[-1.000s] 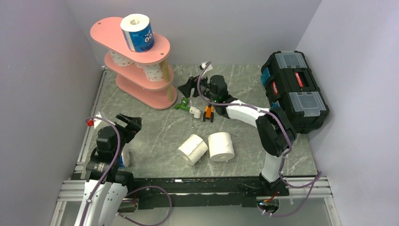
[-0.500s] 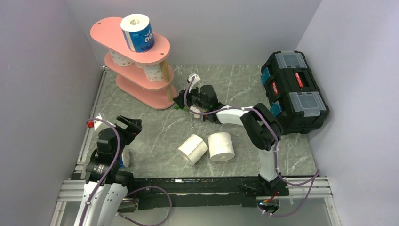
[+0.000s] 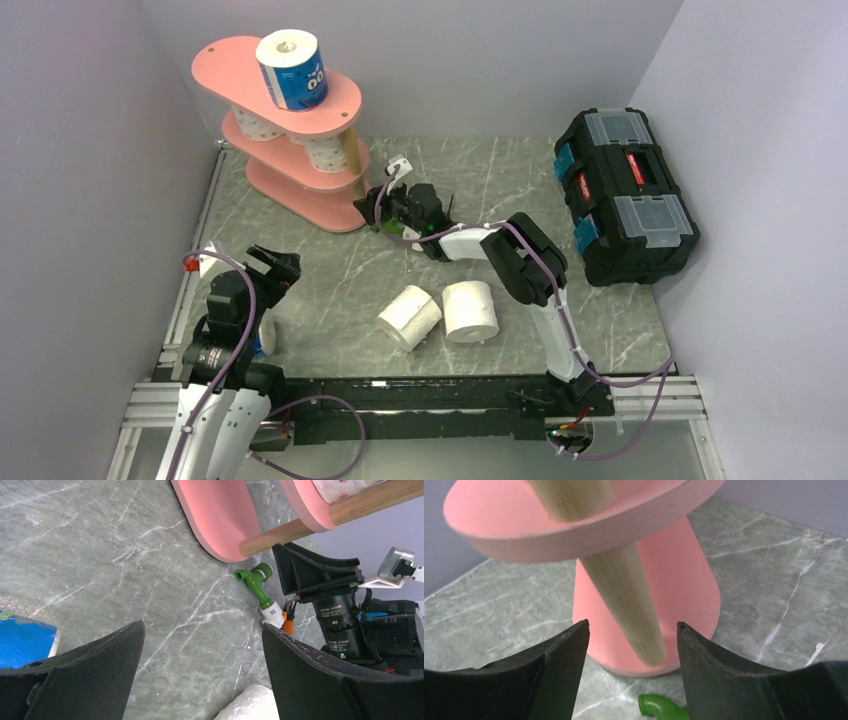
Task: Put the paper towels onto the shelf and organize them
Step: Move the shelf to the center of the board.
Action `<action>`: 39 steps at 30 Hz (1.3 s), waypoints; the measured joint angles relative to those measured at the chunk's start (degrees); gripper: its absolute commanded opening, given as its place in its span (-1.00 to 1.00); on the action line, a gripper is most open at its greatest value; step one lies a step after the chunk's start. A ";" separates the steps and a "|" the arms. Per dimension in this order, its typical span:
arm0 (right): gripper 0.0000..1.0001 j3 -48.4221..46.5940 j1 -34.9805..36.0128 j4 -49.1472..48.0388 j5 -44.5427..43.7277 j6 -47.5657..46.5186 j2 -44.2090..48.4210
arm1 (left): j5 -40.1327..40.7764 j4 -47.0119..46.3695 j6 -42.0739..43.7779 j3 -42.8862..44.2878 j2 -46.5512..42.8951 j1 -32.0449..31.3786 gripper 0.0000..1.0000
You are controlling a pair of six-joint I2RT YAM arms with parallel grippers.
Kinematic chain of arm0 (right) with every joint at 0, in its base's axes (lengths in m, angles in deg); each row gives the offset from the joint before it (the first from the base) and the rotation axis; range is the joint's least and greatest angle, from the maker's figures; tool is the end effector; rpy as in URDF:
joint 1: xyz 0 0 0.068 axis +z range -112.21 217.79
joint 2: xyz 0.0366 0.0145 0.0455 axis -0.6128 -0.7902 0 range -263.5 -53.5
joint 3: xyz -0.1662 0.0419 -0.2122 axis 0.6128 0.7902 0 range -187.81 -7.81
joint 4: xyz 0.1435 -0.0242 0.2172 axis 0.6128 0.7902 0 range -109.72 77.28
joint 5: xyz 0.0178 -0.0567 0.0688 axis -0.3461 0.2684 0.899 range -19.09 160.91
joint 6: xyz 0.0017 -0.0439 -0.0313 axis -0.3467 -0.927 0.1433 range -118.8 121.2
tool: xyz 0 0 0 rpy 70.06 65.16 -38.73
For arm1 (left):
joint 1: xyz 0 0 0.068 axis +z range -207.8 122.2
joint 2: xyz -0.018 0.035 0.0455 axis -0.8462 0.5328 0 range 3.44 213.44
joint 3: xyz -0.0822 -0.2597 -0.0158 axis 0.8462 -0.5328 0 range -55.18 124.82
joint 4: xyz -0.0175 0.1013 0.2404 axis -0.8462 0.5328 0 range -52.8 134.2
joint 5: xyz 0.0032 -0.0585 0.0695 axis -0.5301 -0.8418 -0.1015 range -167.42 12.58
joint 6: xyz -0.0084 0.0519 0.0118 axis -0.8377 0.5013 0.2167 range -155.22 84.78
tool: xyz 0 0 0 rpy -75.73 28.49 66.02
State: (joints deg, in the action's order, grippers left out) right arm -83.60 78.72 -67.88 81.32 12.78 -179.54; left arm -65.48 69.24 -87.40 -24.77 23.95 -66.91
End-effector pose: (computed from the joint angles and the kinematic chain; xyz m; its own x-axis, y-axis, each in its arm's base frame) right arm 0.3637 0.3240 0.1729 -0.1836 0.1020 -0.9777 -0.7594 0.6168 0.2070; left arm 0.1045 -0.0093 0.2663 -0.2009 -0.7506 -0.6295 -0.3150 0.6580 -0.6840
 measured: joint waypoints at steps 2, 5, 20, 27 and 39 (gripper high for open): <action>0.31 -1.99 0.22 -0.31 -1.01 0.48 -1.53 | 0.20 0.02 0.07 0.00 0.00 0.00 0.87; 0.25 -4.68 0.57 -0.44 -1.66 0.94 -3.87 | 0.94 0.26 0.37 0.02 0.00 -0.02 0.87; -0.37 -9.25 1.73 -1.09 -5.40 2.91 -8.98 | 2.56 0.98 0.48 0.00 0.35 -0.87 0.89; -0.67 -9.35 3.13 -1.29 -8.81 1.22 -9.11 | 3.02 1.97 0.50 0.00 0.33 -0.92 0.89; -0.88 -3.56 6.86 -5.46 -15.47 -2.19 -6.84 | 2.99 2.14 0.46 -0.02 -0.17 -1.09 0.90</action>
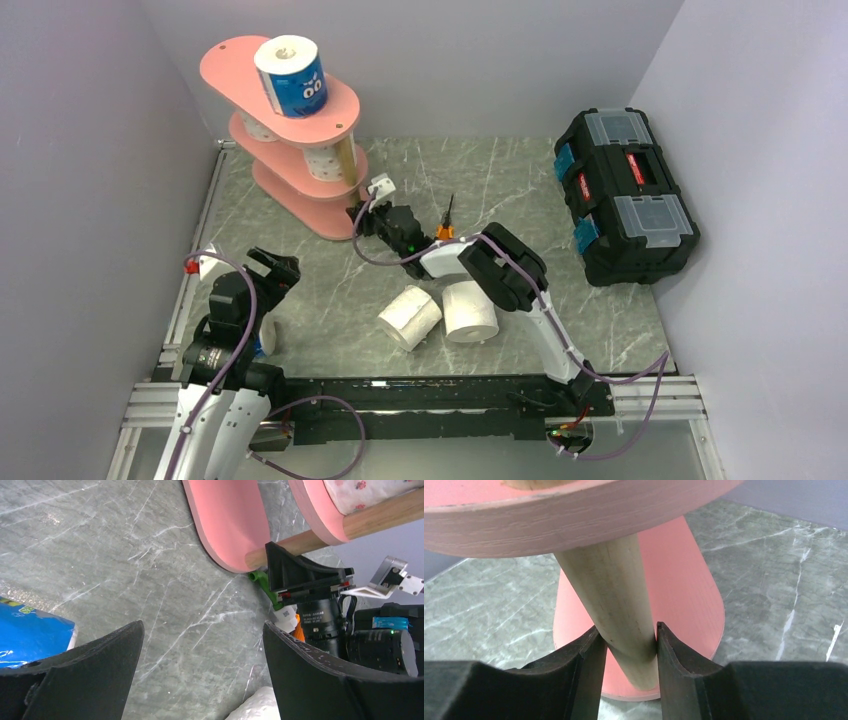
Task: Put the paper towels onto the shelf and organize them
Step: Move the shelf to the center of the board.
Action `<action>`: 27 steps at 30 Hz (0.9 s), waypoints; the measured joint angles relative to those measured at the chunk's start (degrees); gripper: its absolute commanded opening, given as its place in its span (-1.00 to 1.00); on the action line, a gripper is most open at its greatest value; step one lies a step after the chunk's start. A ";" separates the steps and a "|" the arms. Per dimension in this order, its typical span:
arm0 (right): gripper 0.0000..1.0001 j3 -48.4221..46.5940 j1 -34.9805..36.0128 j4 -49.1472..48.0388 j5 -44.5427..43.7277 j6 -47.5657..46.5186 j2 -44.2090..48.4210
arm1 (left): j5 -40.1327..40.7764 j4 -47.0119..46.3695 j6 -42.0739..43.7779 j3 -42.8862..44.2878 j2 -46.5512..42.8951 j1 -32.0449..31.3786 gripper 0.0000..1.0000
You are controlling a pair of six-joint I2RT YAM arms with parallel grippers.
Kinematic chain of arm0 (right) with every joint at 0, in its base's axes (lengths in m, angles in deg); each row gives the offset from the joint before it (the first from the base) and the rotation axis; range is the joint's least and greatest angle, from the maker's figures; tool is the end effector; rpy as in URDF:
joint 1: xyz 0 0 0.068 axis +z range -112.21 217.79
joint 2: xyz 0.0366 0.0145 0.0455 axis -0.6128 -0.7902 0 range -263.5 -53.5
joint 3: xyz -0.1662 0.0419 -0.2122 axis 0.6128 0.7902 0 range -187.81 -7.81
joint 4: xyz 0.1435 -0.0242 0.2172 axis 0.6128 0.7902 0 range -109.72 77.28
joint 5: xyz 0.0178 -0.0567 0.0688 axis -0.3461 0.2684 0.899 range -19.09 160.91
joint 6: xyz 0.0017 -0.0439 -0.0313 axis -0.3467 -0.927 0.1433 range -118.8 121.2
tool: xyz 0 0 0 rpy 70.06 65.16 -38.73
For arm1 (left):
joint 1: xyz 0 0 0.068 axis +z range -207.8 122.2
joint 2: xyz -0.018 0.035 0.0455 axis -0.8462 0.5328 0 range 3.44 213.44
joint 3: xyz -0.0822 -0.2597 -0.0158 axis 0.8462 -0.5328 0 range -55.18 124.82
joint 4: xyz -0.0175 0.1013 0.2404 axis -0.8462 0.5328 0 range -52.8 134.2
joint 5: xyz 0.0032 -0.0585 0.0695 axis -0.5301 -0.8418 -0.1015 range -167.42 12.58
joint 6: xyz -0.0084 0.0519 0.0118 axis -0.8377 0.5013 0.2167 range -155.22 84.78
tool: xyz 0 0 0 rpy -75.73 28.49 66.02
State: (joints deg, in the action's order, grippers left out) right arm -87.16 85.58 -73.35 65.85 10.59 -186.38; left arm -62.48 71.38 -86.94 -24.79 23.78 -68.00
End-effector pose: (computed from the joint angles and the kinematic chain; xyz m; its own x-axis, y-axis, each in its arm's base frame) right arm 0.3402 0.3705 0.1457 -0.1095 0.1211 -0.9866 -0.6697 0.7245 0.1633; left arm 0.1022 -0.0091 0.2629 -0.2017 -0.7344 -0.6481 -0.3533 0.6716 -0.6512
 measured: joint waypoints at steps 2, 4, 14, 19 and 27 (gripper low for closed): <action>-0.88 1.97 1.07 0.04 -1.31 -0.92 1.46 | 0.02 0.00 0.00 -0.07 -0.11 -0.02 0.90; -0.88 3.91 2.19 -0.04 -2.91 -1.75 2.69 | 0.09 0.22 0.00 -0.20 -0.44 -0.02 0.90; -0.85 9.77 5.64 0.90 -7.37 -2.16 7.32 | 1.51 0.90 0.00 -0.17 -1.14 -0.02 0.90; -0.84 9.79 7.19 2.36 -10.12 -1.07 7.91 | 1.53 1.09 -0.07 -0.17 -1.75 -0.04 0.89; -0.84 9.66 11.54 5.38 -15.87 0.55 8.83 | 2.19 1.84 -0.55 -0.17 -3.34 -0.04 0.89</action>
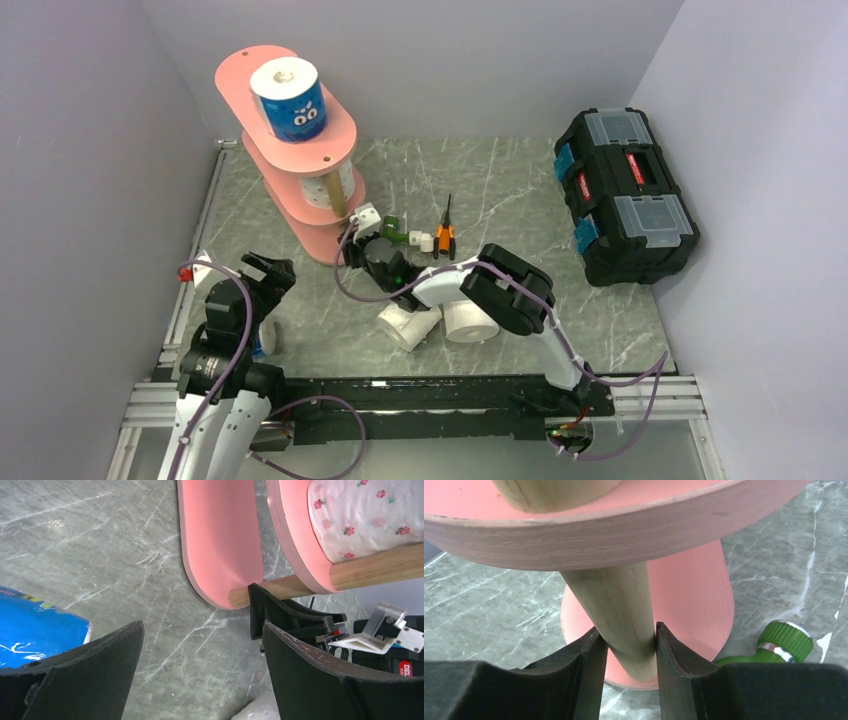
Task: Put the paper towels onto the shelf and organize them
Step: Move the shelf to the center of the board.
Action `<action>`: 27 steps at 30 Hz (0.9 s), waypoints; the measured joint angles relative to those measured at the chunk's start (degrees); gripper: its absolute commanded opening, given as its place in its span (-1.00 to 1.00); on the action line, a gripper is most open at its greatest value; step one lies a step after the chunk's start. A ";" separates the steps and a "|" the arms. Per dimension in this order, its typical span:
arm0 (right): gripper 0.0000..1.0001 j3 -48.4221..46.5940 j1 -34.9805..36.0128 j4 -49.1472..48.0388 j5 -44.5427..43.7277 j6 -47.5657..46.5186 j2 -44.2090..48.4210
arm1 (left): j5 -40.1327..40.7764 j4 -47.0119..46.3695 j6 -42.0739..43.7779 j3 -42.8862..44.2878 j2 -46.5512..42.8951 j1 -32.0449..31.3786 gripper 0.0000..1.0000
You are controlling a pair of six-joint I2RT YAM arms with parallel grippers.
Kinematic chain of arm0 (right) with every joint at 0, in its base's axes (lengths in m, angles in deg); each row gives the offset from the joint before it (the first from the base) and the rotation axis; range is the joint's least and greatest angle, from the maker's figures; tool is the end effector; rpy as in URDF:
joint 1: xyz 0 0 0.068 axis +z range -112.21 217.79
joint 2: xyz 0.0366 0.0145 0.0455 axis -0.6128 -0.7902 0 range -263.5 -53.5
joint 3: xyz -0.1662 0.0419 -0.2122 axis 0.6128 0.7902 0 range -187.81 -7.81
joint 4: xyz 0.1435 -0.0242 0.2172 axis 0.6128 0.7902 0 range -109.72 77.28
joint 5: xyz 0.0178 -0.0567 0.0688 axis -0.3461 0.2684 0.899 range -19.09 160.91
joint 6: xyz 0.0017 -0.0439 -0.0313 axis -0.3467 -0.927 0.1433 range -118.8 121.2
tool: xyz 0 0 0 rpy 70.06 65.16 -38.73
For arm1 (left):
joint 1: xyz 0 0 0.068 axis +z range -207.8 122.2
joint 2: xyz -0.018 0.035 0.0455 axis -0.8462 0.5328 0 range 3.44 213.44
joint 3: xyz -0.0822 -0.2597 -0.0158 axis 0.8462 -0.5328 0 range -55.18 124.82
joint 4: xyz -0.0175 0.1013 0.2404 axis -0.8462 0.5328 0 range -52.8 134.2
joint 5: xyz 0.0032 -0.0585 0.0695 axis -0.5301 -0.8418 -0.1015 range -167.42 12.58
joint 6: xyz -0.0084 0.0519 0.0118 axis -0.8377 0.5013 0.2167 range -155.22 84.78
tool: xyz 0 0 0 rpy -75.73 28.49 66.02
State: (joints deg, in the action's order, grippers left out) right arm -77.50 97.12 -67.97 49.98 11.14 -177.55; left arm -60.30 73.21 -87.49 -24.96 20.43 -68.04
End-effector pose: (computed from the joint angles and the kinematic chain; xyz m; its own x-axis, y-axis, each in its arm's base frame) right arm 0.2486 0.3944 0.1566 -0.1608 0.0448 -0.9860 -0.6035 0.7860 0.1342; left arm 0.0923 -0.0060 0.2634 -0.1562 -0.7399 -0.6543 -0.3608 0.6594 -0.6596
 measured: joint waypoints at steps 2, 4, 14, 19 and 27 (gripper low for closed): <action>-0.83 -0.15 0.79 0.92 -0.87 0.39 0.20 | 0.42 0.72 -0.31 0.00 -0.31 0.00 0.89; -0.81 -0.46 1.53 1.86 -1.57 0.79 0.31 | 0.85 1.57 -0.90 0.00 -0.66 0.00 0.89; -0.40 -0.72 3.98 3.54 -1.77 1.25 0.81 | 2.49 4.68 -2.01 0.00 -1.05 0.00 0.89; 0.16 -0.02 4.92 6.40 -1.18 2.03 2.64 | 2.86 5.49 -2.25 0.02 -1.09 0.00 0.90; 0.24 5.60 8.70 13.90 -1.31 1.11 15.47 | 3.58 5.46 -2.29 0.02 -1.09 0.00 0.94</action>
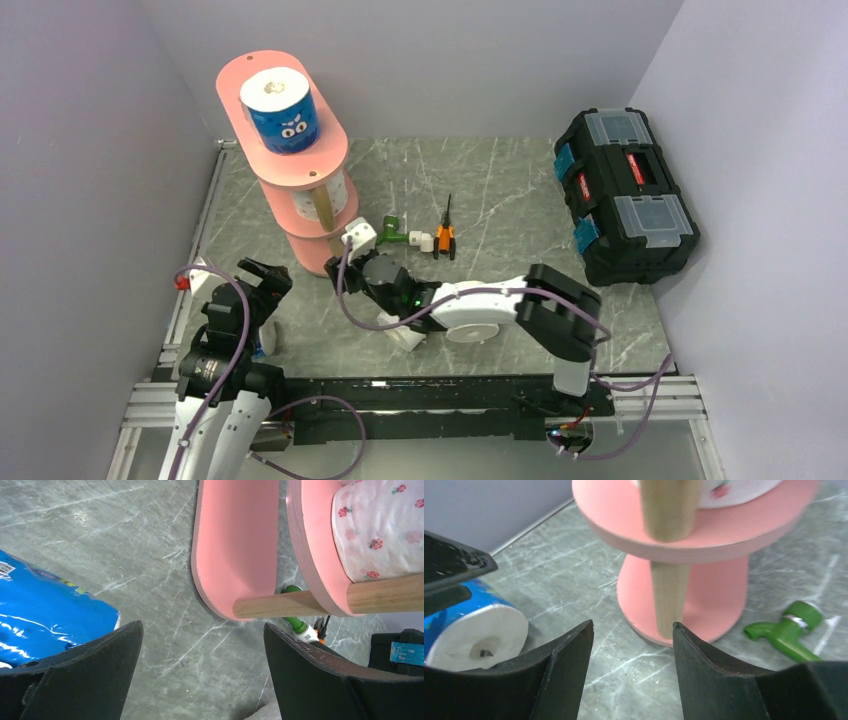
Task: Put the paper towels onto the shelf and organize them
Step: Move the shelf to the center of the board, then adjust the paper towel on the shelf.
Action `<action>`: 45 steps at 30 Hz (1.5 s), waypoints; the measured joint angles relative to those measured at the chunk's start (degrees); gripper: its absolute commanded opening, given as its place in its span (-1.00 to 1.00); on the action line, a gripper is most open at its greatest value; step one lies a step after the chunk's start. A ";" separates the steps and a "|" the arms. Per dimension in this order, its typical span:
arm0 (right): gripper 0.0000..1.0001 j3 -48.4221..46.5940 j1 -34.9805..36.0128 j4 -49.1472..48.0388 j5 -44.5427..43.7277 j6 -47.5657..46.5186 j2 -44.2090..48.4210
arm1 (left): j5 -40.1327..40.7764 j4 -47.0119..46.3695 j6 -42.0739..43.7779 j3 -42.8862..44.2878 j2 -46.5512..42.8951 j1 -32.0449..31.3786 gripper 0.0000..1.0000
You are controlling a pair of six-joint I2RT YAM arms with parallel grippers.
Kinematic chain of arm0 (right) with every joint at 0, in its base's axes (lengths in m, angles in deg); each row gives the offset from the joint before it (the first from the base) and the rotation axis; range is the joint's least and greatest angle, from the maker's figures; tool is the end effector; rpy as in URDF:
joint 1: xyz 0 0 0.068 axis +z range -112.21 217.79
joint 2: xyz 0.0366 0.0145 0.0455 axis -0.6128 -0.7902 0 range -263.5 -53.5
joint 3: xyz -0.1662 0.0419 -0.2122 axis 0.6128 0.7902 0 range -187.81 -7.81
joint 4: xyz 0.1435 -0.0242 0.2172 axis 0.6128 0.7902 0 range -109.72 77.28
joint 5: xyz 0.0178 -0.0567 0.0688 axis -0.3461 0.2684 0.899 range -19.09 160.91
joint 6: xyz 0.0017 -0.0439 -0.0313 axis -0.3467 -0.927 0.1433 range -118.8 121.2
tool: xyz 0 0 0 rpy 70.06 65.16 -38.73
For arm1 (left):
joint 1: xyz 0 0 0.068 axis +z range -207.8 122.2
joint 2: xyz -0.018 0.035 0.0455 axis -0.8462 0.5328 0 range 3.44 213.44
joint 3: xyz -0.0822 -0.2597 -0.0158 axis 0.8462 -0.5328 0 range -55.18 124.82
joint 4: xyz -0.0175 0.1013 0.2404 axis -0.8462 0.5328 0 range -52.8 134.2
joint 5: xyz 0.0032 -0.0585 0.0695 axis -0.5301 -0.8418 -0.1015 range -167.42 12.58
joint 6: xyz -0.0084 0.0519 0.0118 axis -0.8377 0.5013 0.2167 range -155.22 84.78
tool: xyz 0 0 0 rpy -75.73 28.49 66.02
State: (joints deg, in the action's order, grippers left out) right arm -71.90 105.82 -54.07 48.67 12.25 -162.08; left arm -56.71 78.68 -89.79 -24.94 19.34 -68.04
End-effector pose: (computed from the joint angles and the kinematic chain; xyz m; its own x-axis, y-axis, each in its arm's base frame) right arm 0.1719 0.3903 0.2159 -0.2024 -0.0276 -0.9789 -0.6931 0.7103 0.1233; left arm 0.0851 -0.0026 0.2558 -0.1432 -0.7487 -0.6473 -0.4489 0.6320 -0.6317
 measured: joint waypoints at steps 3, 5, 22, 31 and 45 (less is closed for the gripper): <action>0.11 3.15 0.02 0.85 -3.04 -0.15 6.38 | 0.79 0.11 0.09 0.00 -0.07 0.00 0.94; 0.00 5.40 -1.11 1.60 -5.07 0.92 10.43 | 1.38 0.22 0.28 0.00 -0.07 0.00 0.94; -1.00 -3.69 -32.81 -2.54 19.82 30.84 6.32 | -0.39 -3.82 0.26 -0.02 0.66 0.00 0.79; -1.00 -15.34 -35.74 -23.08 26.38 49.31 -13.38 | -0.92 -5.49 0.22 -0.04 3.52 0.00 0.80; -0.98 -46.42 -36.22 -20.52 36.04 61.46 -29.97 | -0.26 -5.05 0.31 -0.37 2.58 0.00 0.81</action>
State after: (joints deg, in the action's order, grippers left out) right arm -118.33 69.61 -74.59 84.71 73.71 -192.04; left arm -56.97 73.63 -89.48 -25.31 21.92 -68.04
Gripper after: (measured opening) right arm 0.009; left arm 0.902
